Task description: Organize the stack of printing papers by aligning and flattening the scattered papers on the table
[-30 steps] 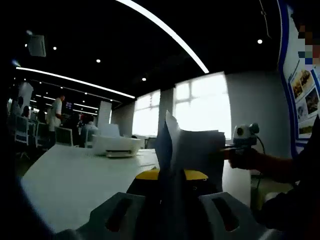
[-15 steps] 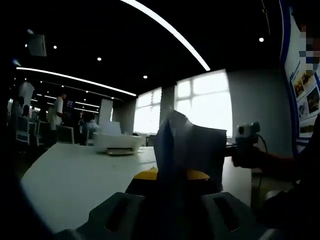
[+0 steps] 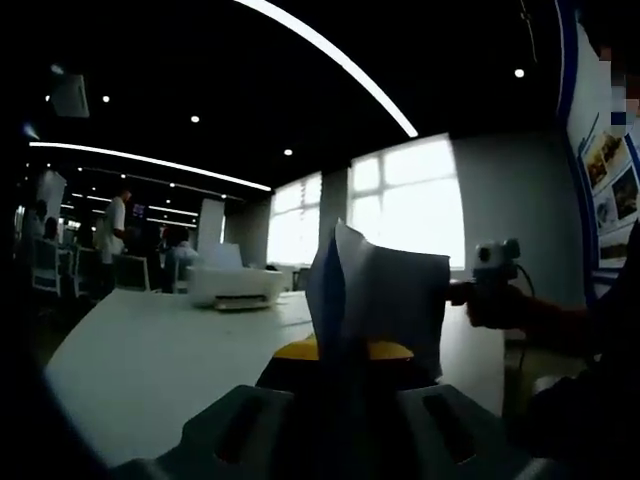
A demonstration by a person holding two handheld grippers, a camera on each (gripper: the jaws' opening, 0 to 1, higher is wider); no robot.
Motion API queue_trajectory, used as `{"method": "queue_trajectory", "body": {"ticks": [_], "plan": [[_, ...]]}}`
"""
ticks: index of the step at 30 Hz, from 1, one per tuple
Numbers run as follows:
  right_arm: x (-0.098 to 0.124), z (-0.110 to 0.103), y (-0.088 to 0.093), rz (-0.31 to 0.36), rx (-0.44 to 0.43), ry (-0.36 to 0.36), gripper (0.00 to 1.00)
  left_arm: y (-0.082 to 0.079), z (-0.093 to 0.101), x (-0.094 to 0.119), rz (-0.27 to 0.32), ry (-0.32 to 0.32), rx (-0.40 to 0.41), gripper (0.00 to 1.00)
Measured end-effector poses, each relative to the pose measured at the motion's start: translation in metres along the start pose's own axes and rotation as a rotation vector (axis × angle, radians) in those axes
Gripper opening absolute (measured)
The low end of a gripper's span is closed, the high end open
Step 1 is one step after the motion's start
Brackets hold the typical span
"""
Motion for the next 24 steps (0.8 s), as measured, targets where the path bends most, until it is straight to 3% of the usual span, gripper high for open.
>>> {"method": "queue_trajectory", "body": {"ticks": [9, 15, 18, 22, 24], "plan": [[0.001, -0.009, -0.002, -0.004, 0.036, -0.046, 0.0, 0.0, -0.004, -0.002, -0.003, -0.007, -0.018, 0.1], [0.001, -0.023, -0.013, 0.028, 0.191, -0.032, 0.0, -0.008, 0.006, -0.008, -0.004, -0.022, -0.142, 0.07], [0.002, -0.029, -0.016, 0.043, 0.199, -0.048, 0.0, -0.011, 0.004, -0.007, 0.008, -0.023, -0.134, 0.08], [0.002, -0.025, -0.004, 0.009, 0.158, -0.035, 0.0, 0.006, 0.001, -0.001, -0.029, -0.045, -0.062, 0.1], [0.003, -0.024, -0.001, 0.016, 0.115, -0.041, 0.0, 0.007, 0.001, 0.001, -0.015, -0.046, -0.04, 0.12]]}}
Point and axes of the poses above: the point that each gripper's makers call its tool centre point, and the gripper's own axes: x roughly backward along the fingers, z roughly to its right, y roughly out of its underside, the point moved 3 cm from there along x, roughly backward along the fingers, and after that the axes turned 1 degree about -y, right-handed, at the moved point
